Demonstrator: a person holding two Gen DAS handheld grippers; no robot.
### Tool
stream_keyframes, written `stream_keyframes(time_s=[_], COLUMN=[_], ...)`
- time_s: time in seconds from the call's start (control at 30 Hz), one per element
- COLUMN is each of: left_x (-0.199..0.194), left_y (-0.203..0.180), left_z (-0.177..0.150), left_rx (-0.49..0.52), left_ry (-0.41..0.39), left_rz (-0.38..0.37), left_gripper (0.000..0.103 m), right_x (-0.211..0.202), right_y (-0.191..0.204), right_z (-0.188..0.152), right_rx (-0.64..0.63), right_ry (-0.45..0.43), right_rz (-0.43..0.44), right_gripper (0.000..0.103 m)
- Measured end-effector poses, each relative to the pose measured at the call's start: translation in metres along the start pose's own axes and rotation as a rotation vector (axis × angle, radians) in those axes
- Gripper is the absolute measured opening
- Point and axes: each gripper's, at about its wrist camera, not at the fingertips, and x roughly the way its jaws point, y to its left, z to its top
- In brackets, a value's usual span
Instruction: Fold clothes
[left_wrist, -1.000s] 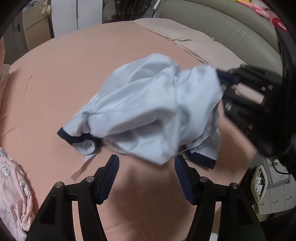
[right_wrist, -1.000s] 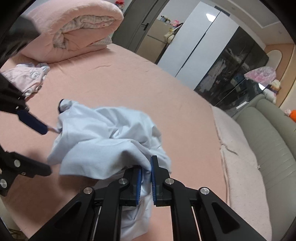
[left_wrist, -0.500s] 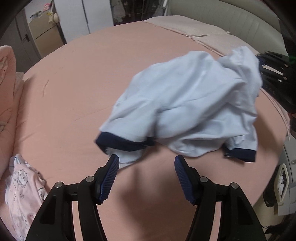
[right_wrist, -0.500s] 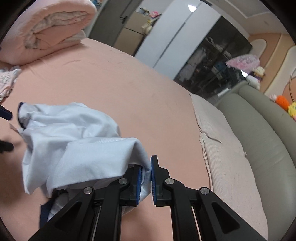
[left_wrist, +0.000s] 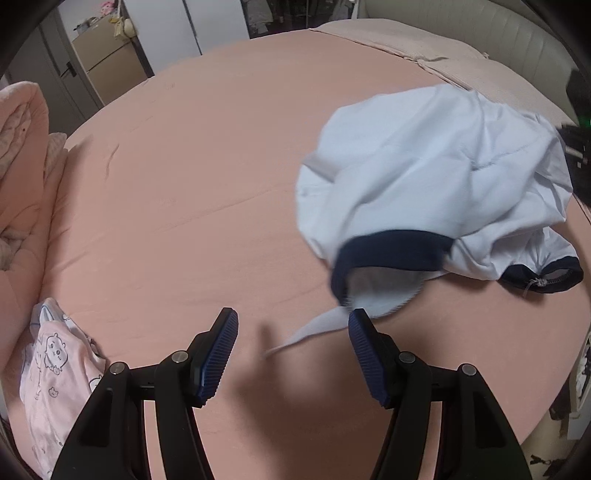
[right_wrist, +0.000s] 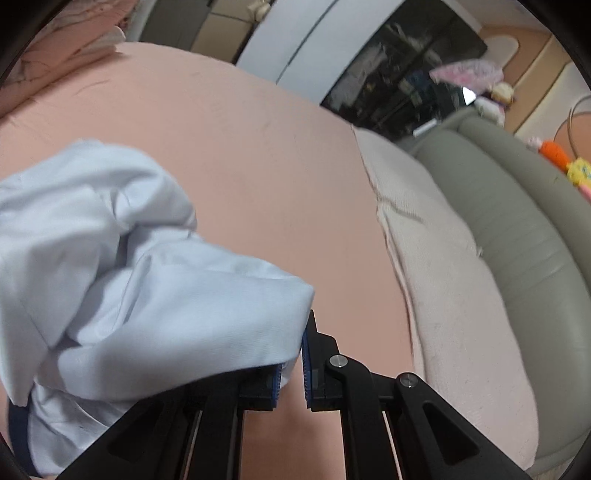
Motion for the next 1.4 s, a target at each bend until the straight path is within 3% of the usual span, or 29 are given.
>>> stream_keyframes(time_s=[0.13,0.27,0.43,0.53,0.67,0.77,0.9,0.93,0.97,1.0,1.03,1.07,1.2,1.4], left_x=[-0.003,-0.009,0.016,0.028,0.031,0.027,0.021,0.02,0.017,0.017,0.015,0.011,-0.005,-0.026], left_y=[0.002,-0.006,-0.054,-0.06,-0.058,-0.057,-0.055,-0.054,-0.05,-0.048,-0.047,-0.043,-0.031,-0.017], left_z=[0.001,0.004,0.03,0.038,0.047,0.045,0.04,0.039,0.045,0.051,0.049,0.046,0.033,0.011], left_rx=[-0.038,-0.067,0.02,-0.007,-0.075,-0.113,-0.159,-0.171,-0.182,-0.191,-0.193,-0.19,-0.174,-0.138], left_ry=[-0.01,-0.023,-0.022,-0.003,0.002,0.004,0.006,0.006,0.008,0.008,0.007,0.006,-0.001,-0.02], left_rz=[-0.044,-0.147,-0.083,-0.076,-0.121,-0.157,-0.205,-0.217,-0.225,-0.229,-0.233,-0.238,-0.251,-0.258], left_gripper=[0.06,0.06,0.06,0.058,0.029,0.019,0.016,0.016,0.015,0.015,0.015,0.015,0.015,0.015], right_x=[0.008,0.011,0.006,0.005,-0.003,-0.01,-0.031,-0.041,-0.051,-0.062,-0.071,-0.081,-0.111,-0.132], right_y=[0.003,0.005,0.005,-0.003,-0.01,-0.012,-0.018,-0.019,-0.02,-0.021,-0.02,-0.018,-0.006,0.04], right_z=[-0.01,-0.016,-0.023,-0.023,-0.022,-0.022,-0.025,-0.027,-0.03,-0.032,-0.033,-0.034,-0.035,-0.022], right_rx=[-0.016,-0.006,0.023,0.063,0.112,0.123,0.141,0.143,0.143,0.144,0.139,0.132,0.106,0.049], right_ry=[0.027,0.043,0.042,0.055,0.055,0.055,0.054,0.03,0.004,-0.023,-0.052,-0.081,-0.165,-0.229], right_rz=[-0.007,0.014,0.057,0.088,0.13,0.144,0.136,0.135,0.134,0.133,0.133,0.134,0.166,0.299], right_gripper=[0.006,0.006,0.006,0.006,0.008,0.009,0.01,0.012,0.023,0.043,0.055,0.073,0.076,0.076])
